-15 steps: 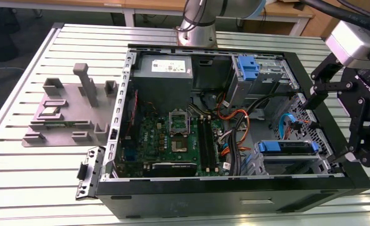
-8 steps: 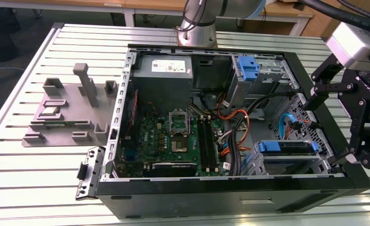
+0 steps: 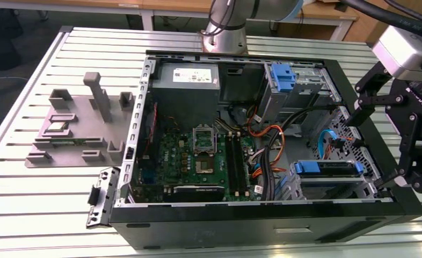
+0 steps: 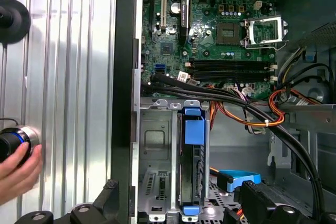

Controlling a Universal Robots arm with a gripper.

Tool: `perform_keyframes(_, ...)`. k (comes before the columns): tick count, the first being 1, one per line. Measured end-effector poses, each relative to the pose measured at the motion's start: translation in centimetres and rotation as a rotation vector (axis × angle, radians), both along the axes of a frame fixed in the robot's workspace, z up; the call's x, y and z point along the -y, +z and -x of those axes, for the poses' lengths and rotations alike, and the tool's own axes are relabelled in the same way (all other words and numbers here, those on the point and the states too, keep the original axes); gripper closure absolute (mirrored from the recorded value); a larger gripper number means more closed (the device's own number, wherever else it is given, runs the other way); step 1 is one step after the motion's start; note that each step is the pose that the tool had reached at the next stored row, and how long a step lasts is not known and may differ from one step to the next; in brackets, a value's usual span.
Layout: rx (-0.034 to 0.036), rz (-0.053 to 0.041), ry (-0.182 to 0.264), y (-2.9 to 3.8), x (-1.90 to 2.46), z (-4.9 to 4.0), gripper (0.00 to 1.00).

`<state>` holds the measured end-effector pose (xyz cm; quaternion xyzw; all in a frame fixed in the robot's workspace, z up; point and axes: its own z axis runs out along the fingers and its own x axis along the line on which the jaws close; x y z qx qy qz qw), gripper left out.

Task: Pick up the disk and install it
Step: 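Insert the first disk wire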

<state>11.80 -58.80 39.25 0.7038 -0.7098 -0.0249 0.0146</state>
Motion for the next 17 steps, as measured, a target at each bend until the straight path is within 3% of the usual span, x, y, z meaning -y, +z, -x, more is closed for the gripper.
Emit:
perform_keyframes(5, 0.0000, 0.0000, 0.000, 0.00, 0.02, 0.00, 0.03)
perform_keyframes(6, 0.0000, 0.0000, 0.000, 0.00, 0.02, 0.00, 0.09)
perform_keyframes(7, 0.0000, 0.0000, 0.000, 0.00, 0.03, 0.00, 0.09)
perform_keyframes(10, 0.0000, 0.0000, 0.000, 0.00, 0.04, 0.00, 0.27)
perform_keyframes(14, 0.0000, 0.0001, 0.000, 0.00, 0.05, 0.00, 0.33)
perform_keyframes(17, 0.0000, 0.0001, 0.000, 0.01, 0.06, 0.00, 0.45)
